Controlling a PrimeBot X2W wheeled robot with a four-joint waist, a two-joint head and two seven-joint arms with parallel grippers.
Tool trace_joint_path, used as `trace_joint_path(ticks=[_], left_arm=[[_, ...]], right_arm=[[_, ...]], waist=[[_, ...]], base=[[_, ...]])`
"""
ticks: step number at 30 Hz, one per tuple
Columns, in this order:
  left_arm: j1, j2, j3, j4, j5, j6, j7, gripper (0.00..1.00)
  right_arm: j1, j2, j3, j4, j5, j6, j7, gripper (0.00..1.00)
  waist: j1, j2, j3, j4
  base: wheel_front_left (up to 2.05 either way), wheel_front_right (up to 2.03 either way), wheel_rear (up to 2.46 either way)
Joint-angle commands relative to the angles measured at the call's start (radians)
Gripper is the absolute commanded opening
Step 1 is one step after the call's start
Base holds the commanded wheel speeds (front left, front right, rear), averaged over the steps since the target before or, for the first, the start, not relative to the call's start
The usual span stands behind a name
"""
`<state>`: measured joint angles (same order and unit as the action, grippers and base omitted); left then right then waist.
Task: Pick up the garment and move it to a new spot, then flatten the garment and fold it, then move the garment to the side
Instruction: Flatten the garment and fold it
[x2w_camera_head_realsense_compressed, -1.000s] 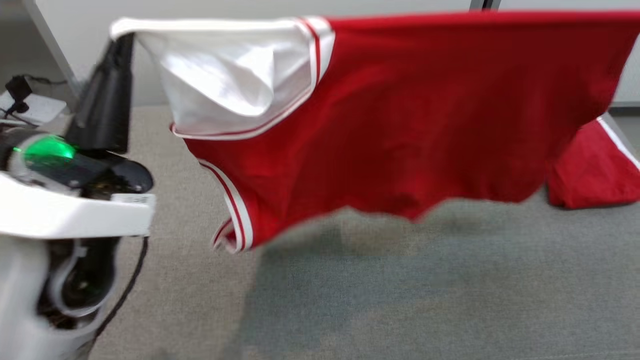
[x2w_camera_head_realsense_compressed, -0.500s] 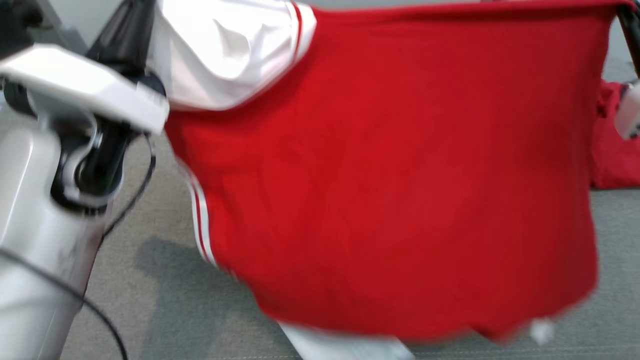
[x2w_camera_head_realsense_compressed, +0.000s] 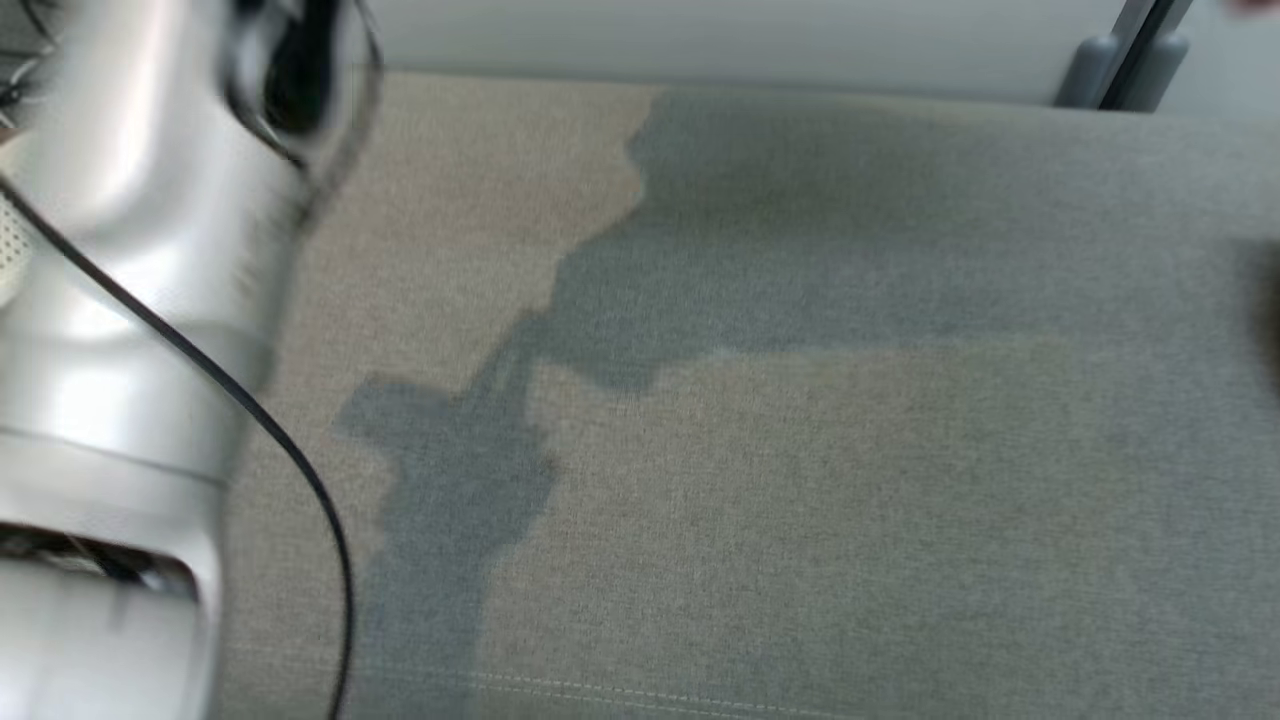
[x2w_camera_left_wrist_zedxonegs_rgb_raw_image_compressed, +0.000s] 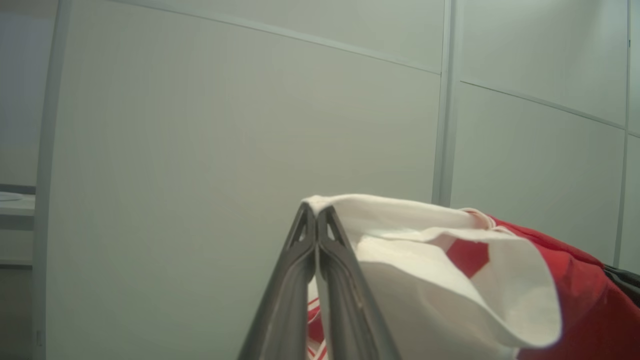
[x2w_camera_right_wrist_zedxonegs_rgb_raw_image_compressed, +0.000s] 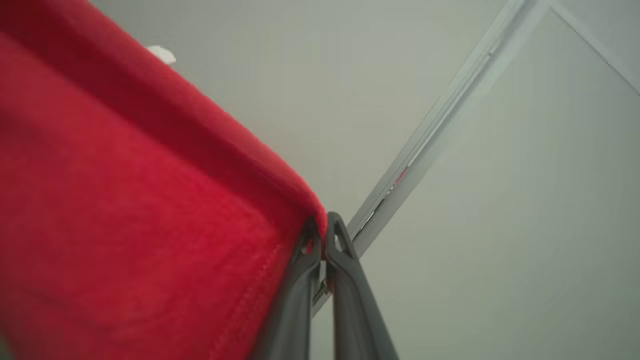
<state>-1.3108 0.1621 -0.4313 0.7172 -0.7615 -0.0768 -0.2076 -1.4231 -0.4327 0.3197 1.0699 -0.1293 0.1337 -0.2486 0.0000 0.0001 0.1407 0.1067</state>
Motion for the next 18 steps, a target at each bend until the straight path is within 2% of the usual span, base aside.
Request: trace_joint_path(ticks=[1, 7, 12, 18], left_arm=[[0.07, 0.005, -0.007, 0.01, -0.016, -0.017, -0.007, 0.0], [0.266, -0.062, -0.056, 0.066, -0.066, -0.047, -0.034, 0.0], [0.386, -0.086, -0.082, 0.062, -0.112, -0.053, -0.05, 0.0], [0.534, -0.042, -0.138, -0.063, -0.092, -0.054, -0.054, 0.0]], right_arm=[[0.072, 0.016, -0.021, 0.019, -0.02, -0.003, -0.01, 0.0], [0.264, 0.039, -0.118, -0.019, 0.004, -0.003, -0.013, 0.0], [0.425, 0.067, -0.179, -0.102, 0.057, -0.003, -0.013, 0.0], [0.615, 0.083, -0.207, -0.228, 0.117, -0.003, -0.013, 0.0]], waist=[[0.0, -0.0001, 0.067, 0.02], [0.0, -0.0001, 0.21, 0.03], [0.0, -0.0001, 0.262, 0.008], [0.0, -0.0001, 0.241, -0.026]], base=[[0.0, 0.0, 0.0], [0.0, 0.0, 0.0], [0.0, 0.0, 0.0], [0.0, 0.0, 0.0]])
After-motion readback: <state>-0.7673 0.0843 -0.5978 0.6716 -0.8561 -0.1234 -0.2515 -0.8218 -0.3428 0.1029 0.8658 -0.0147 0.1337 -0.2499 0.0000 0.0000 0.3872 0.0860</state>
